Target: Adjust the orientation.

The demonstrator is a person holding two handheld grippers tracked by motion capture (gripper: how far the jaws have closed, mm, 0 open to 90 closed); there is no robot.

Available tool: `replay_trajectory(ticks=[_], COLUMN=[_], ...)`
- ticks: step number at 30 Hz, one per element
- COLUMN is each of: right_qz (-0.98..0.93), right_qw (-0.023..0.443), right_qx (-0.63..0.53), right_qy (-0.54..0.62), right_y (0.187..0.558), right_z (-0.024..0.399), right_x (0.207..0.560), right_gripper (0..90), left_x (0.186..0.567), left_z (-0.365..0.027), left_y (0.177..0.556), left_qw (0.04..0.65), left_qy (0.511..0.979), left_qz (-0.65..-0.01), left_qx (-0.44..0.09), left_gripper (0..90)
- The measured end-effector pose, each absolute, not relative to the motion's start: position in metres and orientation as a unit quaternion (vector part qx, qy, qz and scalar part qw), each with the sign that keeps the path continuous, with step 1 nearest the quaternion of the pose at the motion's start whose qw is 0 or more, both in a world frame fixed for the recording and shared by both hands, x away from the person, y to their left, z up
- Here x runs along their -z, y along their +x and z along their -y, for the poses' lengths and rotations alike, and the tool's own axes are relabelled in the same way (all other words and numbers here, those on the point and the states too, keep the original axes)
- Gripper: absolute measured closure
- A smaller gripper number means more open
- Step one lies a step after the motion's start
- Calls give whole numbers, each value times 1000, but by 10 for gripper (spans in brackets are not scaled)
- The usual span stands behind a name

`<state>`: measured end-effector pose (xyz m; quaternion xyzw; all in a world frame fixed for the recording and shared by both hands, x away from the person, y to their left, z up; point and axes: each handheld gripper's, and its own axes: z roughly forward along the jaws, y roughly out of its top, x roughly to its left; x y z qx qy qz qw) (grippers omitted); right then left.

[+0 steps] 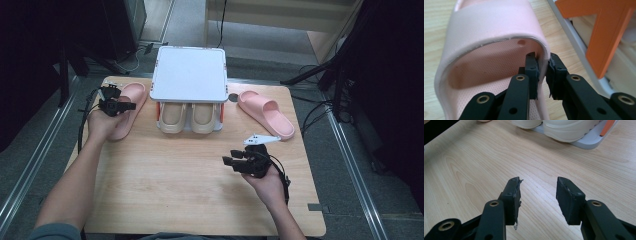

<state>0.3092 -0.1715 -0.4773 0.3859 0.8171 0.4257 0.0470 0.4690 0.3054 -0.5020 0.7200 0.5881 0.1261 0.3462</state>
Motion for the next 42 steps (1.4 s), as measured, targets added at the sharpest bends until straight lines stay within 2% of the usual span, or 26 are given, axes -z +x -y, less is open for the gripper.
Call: replay_trajectory(ticks=[6,11,15,23,29,42], right_qz=[-818,-817,-816,-819,-823,-819], right_qw=[48,48,48,46,42,46], right_qx=[-426,-426,-427,-429,-427,-423], right_qy=[385,385,385,378,373,385], right_y=[310,311,312,317,320,316], right_z=[172,172,173,168,164,170], right_x=[478,478,477,475,476,478], right_gripper=[552,551,552,551,551,549], left_x=[503,499,486,463,475,497], left_z=[-303,-308,-313,-348,-365,-368], left_y=[471,468,456,428,434,458], left_qw=[351,354,345,360,361,355], left_qy=[715,712,726,709,695,693], left_qz=[-593,-596,-582,-586,-601,-608], left_qx=[-119,-109,-125,-156,-160,-154], left_gripper=[765,694,681,655,583,556])
